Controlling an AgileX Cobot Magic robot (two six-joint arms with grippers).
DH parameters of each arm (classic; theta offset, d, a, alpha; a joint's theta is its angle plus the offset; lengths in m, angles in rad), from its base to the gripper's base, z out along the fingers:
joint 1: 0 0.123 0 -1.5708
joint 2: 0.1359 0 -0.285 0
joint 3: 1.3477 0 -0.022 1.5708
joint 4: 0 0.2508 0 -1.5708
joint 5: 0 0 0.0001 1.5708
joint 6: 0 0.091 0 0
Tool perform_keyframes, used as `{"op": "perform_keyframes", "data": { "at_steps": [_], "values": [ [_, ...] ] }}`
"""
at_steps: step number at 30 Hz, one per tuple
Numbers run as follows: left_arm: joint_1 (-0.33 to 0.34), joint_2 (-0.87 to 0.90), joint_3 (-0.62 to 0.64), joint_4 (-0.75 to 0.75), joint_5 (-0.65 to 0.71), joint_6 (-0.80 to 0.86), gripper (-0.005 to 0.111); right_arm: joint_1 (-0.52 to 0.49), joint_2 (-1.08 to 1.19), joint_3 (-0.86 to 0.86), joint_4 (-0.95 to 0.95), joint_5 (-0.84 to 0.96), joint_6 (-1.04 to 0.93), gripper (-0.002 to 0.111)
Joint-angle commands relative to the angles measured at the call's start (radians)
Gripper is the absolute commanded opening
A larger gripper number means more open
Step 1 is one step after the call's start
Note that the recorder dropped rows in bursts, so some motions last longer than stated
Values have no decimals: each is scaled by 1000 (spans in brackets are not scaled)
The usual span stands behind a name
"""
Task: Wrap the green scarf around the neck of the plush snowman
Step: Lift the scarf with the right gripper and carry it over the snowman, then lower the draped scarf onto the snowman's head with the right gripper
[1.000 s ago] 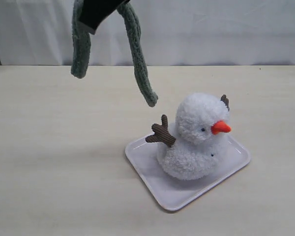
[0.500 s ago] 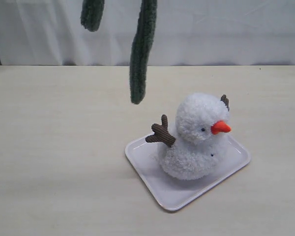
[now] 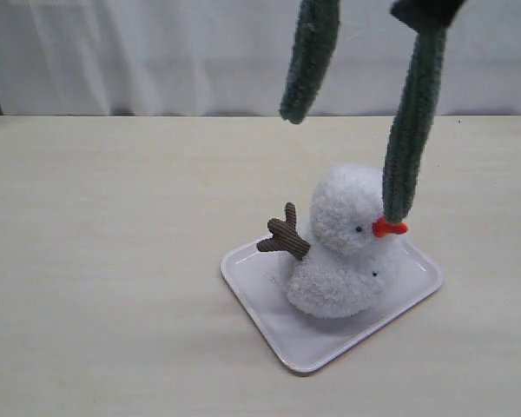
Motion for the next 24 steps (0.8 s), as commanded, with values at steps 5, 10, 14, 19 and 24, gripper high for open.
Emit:
{"op": "perform_keyframes", "data": {
  "at_steps": [5,10,14,19,24],
  "values": [
    [5,-3,4,-7,-14,1,0,-1,-109,226,-147,8,-4,4],
    [5,-3,4,-7,-14,1,0,-28,-146,325,-149,8,38,4],
    [5,-3,4,-7,-14,1,0,-89,-160,423,-131,-101,98,4],
    [5,-3,4,-7,-14,1,0,-145,-160,564,-103,-328,107,4],
    [5,-3,4,-7,-14,1,0,-165,-160,673,-140,-545,102,4]
  ]
}}
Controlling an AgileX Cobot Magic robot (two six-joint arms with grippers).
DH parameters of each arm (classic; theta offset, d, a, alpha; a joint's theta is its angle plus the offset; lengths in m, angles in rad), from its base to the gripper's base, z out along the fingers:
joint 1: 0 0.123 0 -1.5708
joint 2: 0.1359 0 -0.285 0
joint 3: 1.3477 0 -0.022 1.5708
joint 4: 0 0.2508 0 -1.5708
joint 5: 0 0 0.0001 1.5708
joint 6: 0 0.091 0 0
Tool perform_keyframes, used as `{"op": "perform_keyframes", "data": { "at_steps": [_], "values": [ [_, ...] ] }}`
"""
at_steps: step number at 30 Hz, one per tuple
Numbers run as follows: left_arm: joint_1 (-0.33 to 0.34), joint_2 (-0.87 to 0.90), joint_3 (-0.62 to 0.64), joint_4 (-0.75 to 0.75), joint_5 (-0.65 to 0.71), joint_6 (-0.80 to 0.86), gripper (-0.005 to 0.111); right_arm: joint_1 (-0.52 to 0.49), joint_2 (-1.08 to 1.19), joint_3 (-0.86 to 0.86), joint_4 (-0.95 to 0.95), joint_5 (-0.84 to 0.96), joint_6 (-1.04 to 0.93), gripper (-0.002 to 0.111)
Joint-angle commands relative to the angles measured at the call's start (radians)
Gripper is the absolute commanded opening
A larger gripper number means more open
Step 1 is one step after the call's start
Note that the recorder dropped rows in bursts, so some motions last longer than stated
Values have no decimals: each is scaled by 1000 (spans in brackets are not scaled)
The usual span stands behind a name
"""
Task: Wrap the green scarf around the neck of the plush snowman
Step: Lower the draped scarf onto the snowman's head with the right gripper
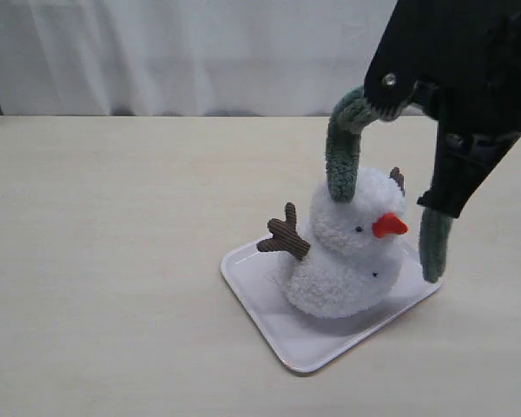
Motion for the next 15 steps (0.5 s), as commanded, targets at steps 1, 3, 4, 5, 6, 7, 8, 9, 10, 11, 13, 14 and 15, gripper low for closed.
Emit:
{"op": "perform_keyframes", "data": {
  "at_steps": [1,3,4,5,6,7,8,9,10,11,13,14,15],
  "values": [
    [5,-3,4,-7,-14,1,0,-20,-6,90,-43,-221,3,4],
    [5,-3,4,-7,-14,1,0,-20,-6,118,-106,-277,3,4],
    [5,-3,4,-7,-14,1,0,-20,-6,129,-133,-296,3,4],
    [5,-3,4,-7,-14,1,0,-20,-6,135,-147,-306,3,4],
    [5,-3,4,-7,-14,1,0,-20,-6,143,-166,-316,3,4],
    [5,-3,4,-7,-14,1,0,-20,-6,149,-182,-320,3,4],
    [5,-3,4,-7,-14,1,0,-20,-6,154,-197,-323,3,4],
    [5,-3,4,-7,-14,1,0,-20,-1,158,-219,-323,3,4],
    [5,-3,4,-7,-14,1,0,-20,4,160,-248,-323,3,4],
    [5,-3,4,-7,-14,1,0,-23,13,162,-266,-323,3,4],
    [5,-3,4,-7,-14,1,0,-48,33,162,-268,-343,6,4],
    [5,-3,4,-7,-14,1,0,-61,42,162,-268,-357,13,4],
    [5,-3,4,-7,-14,1,0,-98,66,162,-266,-388,36,4]
  ]
}}
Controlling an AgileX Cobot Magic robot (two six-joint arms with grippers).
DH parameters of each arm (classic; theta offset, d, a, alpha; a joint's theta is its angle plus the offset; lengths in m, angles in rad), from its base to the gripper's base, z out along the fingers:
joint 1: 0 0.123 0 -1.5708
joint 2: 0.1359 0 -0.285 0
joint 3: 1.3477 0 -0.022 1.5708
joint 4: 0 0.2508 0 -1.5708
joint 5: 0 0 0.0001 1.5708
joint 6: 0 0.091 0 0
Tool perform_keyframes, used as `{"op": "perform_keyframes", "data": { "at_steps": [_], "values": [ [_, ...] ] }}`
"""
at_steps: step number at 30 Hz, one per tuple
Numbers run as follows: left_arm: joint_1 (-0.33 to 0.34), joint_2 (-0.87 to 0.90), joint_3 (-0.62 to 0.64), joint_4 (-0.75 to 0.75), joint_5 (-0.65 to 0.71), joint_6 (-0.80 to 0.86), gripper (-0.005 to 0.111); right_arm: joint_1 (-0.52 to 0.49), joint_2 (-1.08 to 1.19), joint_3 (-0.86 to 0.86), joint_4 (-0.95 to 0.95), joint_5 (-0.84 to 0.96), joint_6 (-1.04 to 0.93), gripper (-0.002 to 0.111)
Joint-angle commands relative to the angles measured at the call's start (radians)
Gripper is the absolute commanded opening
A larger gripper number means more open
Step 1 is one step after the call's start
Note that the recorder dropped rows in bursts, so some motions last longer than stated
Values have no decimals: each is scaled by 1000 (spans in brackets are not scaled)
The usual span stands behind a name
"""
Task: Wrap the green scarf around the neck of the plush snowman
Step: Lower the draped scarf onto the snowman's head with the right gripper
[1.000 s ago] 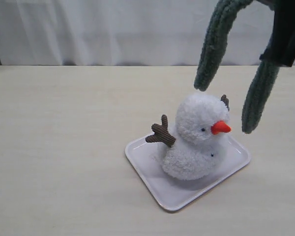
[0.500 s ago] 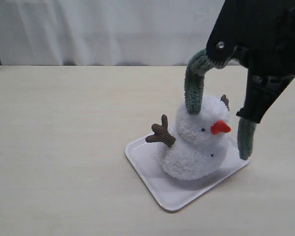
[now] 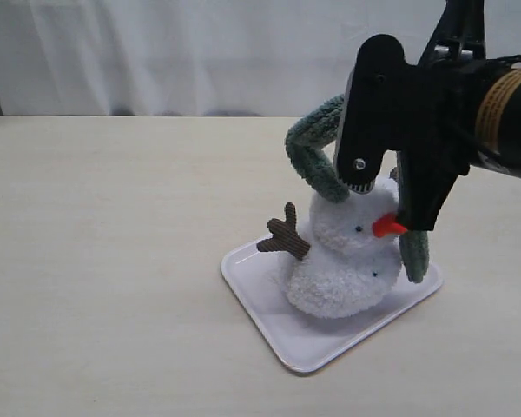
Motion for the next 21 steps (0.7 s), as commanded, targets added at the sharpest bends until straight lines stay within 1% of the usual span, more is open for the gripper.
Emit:
{"op": "perform_keyframes", "data": {
  "at_steps": [1,4,7,11,13,17,21],
  "values": [
    [5,-3,4,-7,-14,1,0,-88,57,5,-23,-86,44,4],
    [5,-3,4,-7,-14,1,0,-150,92,5,-23,-176,67,4],
    [5,-3,4,-7,-14,1,0,-207,143,5,-23,-326,67,4],
    [5,-3,4,-7,-14,1,0,-223,190,5,-25,-446,55,4],
    [5,-3,4,-7,-14,1,0,-223,223,5,-25,-477,28,4],
    [5,-3,4,-7,-14,1,0,-223,263,5,-25,-468,22,4],
    [5,-3,4,-7,-14,1,0,-223,259,5,3,-468,60,4]
  ]
}}
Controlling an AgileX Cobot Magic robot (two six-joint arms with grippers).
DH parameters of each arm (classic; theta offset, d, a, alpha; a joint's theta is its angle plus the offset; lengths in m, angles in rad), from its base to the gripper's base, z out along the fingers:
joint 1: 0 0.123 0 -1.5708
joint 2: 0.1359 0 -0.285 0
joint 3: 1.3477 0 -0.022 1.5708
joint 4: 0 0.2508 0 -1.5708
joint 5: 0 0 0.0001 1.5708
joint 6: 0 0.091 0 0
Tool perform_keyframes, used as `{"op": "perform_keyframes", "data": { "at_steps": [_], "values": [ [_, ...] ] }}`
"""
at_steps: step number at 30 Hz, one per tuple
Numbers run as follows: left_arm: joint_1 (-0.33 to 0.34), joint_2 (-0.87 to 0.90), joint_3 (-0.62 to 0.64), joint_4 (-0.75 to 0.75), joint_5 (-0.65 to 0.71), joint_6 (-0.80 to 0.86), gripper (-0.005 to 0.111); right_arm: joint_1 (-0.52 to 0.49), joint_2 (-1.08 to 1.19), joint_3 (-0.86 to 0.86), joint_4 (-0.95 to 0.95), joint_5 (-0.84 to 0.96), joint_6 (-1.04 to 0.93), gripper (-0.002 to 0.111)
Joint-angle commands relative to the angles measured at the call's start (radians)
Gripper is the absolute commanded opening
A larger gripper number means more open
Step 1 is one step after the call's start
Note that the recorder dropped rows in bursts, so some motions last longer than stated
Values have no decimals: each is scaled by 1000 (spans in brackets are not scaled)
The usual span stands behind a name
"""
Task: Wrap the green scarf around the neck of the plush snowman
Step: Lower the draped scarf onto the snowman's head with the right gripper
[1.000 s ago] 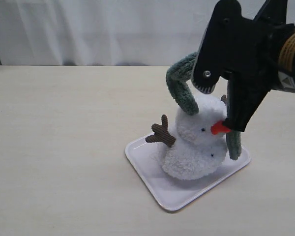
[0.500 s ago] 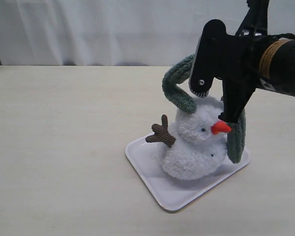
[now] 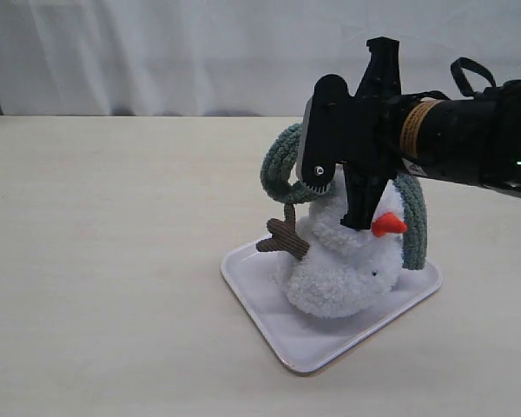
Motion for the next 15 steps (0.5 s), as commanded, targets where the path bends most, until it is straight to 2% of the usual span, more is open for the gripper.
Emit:
{"op": "perform_keyframes", "data": {
  "at_steps": [1,15],
  "values": [
    [5,-3,4,-7,-14,1,0,-3,-7,3,36,-7,21,4],
    [5,-3,4,-7,-12,1,0,-1,-124,3,177,42,29,4]
  ]
}}
